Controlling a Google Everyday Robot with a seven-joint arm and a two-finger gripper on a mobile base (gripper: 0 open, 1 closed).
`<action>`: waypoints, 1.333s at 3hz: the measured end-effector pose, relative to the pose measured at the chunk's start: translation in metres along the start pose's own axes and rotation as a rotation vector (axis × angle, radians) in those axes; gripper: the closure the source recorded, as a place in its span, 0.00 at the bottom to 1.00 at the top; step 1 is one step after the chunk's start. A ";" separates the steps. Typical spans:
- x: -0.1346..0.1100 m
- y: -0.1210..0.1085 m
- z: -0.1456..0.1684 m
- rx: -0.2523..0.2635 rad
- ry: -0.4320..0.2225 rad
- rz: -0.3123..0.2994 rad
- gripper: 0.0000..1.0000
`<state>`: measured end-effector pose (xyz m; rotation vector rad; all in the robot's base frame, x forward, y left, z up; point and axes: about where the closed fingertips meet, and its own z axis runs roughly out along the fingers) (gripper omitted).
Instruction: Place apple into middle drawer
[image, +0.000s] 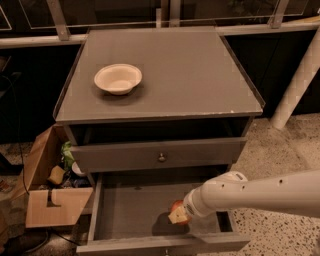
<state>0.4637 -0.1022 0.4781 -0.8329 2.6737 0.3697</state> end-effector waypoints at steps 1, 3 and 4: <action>-0.006 0.000 0.007 0.001 -0.027 0.014 1.00; -0.005 -0.004 0.024 0.003 -0.035 0.067 1.00; -0.007 -0.018 0.049 0.023 -0.056 0.138 1.00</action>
Offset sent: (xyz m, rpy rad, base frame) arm 0.0024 0.0063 -0.0130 0.0334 0.0112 -0.0454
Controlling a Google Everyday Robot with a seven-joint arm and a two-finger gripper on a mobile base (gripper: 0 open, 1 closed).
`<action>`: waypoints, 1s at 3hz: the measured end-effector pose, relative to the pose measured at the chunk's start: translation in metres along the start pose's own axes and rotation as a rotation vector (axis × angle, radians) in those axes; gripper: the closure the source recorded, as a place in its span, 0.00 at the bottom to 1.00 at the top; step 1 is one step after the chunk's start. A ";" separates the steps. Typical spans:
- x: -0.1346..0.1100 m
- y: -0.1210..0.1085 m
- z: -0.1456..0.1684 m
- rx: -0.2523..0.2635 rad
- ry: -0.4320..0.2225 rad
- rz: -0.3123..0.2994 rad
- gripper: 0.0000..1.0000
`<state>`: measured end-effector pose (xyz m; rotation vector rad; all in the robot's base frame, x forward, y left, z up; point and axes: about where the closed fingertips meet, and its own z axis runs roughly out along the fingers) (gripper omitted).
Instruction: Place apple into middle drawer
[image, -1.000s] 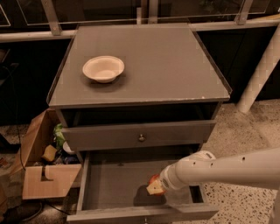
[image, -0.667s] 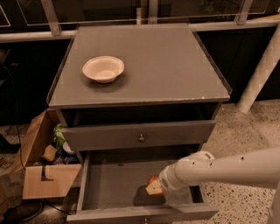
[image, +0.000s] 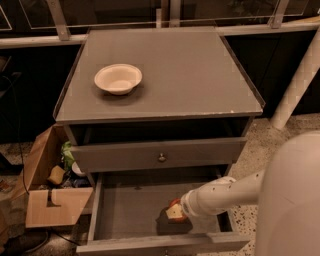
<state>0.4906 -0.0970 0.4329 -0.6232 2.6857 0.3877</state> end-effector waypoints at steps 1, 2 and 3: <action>0.007 -0.012 0.020 0.024 -0.002 0.066 1.00; 0.019 -0.020 0.037 0.041 0.007 0.128 1.00; 0.032 -0.020 0.051 0.044 0.012 0.184 1.00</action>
Offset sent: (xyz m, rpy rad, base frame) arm -0.0036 -0.0153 -0.0759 -0.0089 0.0596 -0.2119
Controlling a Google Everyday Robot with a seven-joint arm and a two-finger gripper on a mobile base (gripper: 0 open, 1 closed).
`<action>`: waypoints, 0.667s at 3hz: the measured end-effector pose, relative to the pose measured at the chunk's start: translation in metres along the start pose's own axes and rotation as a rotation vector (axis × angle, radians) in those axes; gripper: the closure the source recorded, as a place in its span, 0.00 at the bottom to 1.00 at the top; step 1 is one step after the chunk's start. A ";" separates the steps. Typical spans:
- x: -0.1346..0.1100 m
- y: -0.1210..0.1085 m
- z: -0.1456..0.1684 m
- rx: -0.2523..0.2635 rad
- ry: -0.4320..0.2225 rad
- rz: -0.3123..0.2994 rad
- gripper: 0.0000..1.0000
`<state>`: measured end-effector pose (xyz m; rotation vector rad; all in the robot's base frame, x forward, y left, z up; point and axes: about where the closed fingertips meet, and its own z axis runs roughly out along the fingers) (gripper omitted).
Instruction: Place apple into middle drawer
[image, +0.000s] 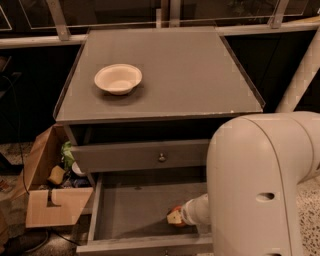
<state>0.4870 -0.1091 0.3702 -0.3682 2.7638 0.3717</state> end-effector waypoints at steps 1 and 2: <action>0.000 0.000 -0.001 0.000 0.000 0.001 0.83; 0.000 0.000 -0.001 0.000 0.000 0.001 0.60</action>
Offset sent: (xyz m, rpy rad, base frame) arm -0.0001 0.0000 0.0012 0.0002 0.0002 -0.0005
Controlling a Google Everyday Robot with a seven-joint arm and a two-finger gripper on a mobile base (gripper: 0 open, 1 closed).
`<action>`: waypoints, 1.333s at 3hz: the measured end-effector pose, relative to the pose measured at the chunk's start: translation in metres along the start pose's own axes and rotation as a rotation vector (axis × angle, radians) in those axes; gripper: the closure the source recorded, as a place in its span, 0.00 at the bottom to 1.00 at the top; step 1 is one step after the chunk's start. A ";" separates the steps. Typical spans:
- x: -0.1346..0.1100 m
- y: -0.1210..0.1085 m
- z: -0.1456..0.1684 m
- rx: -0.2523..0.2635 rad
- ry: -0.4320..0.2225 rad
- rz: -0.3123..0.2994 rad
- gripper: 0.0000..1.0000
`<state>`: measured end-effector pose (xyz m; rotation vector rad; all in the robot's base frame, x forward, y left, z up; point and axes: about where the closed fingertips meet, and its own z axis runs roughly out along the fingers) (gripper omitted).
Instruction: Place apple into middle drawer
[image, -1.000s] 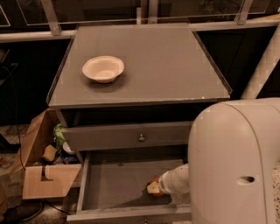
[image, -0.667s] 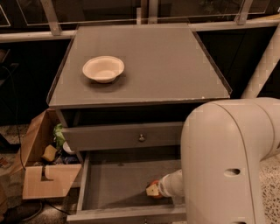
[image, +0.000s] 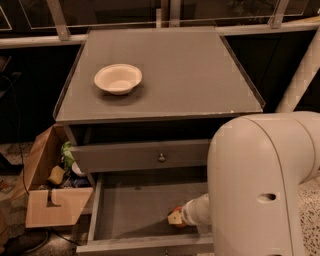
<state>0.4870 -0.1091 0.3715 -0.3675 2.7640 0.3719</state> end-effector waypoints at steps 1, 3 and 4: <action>0.000 0.000 0.000 0.000 0.000 0.000 0.37; 0.000 0.000 0.000 0.000 0.000 0.000 0.00; 0.000 0.000 0.000 0.000 0.000 0.000 0.00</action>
Offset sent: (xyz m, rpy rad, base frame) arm 0.0000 0.0000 0.0000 0.0000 0.0000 0.0000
